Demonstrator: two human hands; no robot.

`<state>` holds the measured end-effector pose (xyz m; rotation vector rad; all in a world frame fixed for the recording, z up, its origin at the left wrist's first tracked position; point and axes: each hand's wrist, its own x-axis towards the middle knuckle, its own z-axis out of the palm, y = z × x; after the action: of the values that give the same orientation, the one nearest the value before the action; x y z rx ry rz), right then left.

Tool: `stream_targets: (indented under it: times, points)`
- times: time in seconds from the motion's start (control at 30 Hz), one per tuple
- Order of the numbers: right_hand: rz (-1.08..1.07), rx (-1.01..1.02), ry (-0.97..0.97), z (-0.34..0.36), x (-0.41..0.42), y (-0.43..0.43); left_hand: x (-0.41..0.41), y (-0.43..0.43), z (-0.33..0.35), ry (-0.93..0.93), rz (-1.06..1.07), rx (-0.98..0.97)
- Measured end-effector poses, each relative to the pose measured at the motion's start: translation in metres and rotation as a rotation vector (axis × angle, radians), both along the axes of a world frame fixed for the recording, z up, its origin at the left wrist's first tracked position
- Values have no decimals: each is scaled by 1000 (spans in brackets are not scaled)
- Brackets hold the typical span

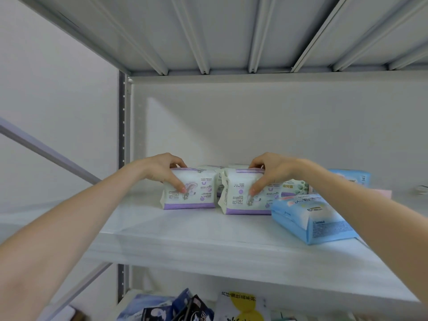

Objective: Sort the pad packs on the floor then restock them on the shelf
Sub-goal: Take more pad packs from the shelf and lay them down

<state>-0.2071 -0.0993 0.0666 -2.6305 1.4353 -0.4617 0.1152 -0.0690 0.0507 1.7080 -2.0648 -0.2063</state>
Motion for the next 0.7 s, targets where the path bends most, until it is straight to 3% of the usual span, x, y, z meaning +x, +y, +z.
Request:
stream_targets:
  times: [0.33, 0.7]
  points:
    - [16, -268, -267, 20, 22, 76, 32, 76, -4, 254, -7, -351]
    - [-10, -139, -476, -8, 25, 169, 60, 172, -25, 398, 10, -289]
